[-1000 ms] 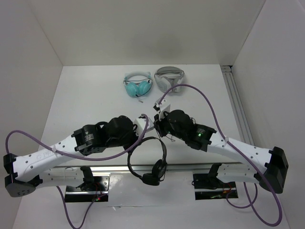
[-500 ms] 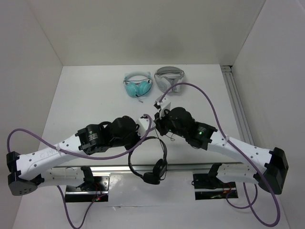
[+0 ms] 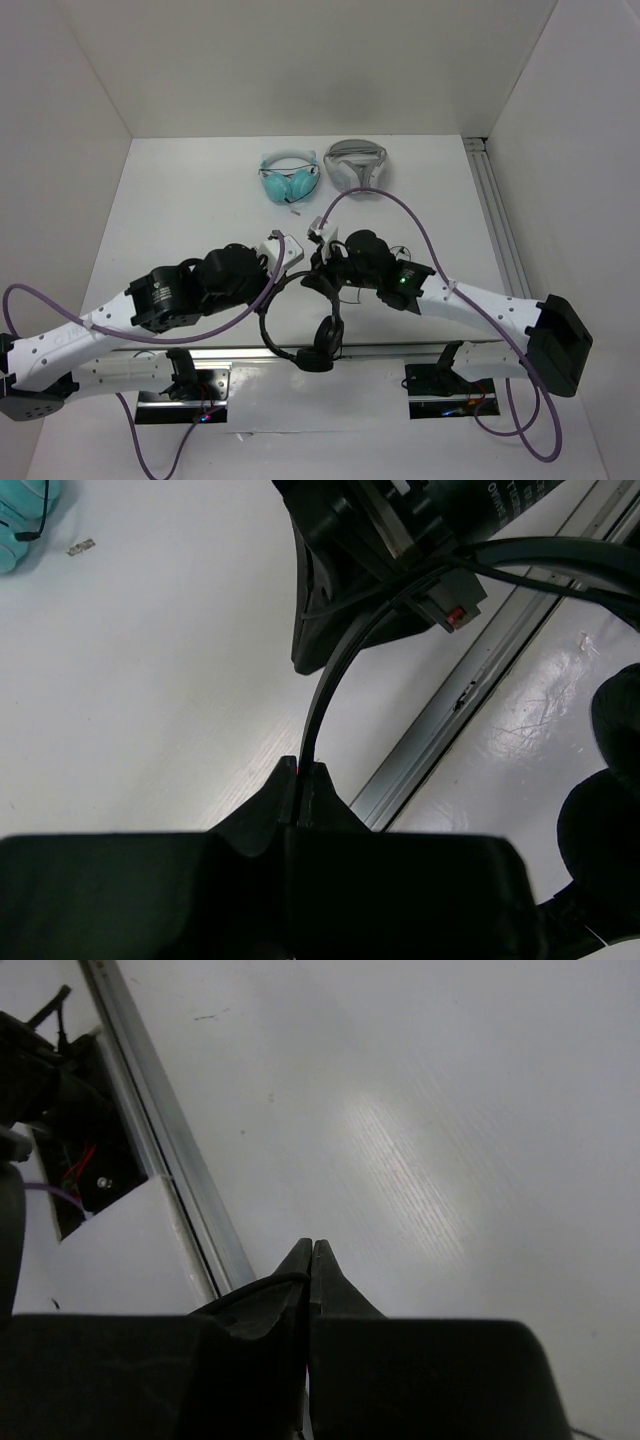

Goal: Wrap the headphones

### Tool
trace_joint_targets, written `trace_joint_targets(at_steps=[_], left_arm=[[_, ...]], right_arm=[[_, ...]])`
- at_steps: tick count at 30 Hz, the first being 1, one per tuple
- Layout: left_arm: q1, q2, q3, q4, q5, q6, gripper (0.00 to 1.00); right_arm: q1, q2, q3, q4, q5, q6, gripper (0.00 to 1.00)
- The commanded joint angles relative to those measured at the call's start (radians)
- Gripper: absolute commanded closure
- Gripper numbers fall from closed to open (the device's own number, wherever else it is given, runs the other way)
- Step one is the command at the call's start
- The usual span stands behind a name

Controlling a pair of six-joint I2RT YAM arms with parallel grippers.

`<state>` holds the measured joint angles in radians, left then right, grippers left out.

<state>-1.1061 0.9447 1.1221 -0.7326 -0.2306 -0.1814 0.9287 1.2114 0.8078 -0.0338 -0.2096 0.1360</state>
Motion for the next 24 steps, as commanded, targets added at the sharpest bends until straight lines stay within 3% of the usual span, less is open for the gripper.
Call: trace_joint_targets(at_steps=[1, 7, 13, 17, 24], left_arm=[[-0.009, -0.030, 0.062, 0.108, -0.025, -0.053, 1.00], [-0.009, -0.049, 0.080, 0.108, -0.098, -0.095, 1.00], [-0.009, -0.083, 0.090, 0.108, -0.205, -0.150, 1.00], [-0.009, -0.102, 0.090, 0.108, -0.263, -0.179, 1.00], [-0.009, -0.092, 0.157, 0.064, -0.486, -0.299, 1.00]], right_arm=[[-0.011, 0.013, -0.070, 0.214, -0.137, 0.003, 1.00], [-0.011, 0.072, -0.249, 0.636, -0.231, 0.123, 0.90], [-0.011, 0.200, -0.305, 0.854, -0.266, 0.178, 0.78], [-0.011, 0.302, -0.328, 1.000, -0.284, 0.235, 0.78], [-0.011, 0.480, -0.372, 1.224, -0.307, 0.309, 0.78]])
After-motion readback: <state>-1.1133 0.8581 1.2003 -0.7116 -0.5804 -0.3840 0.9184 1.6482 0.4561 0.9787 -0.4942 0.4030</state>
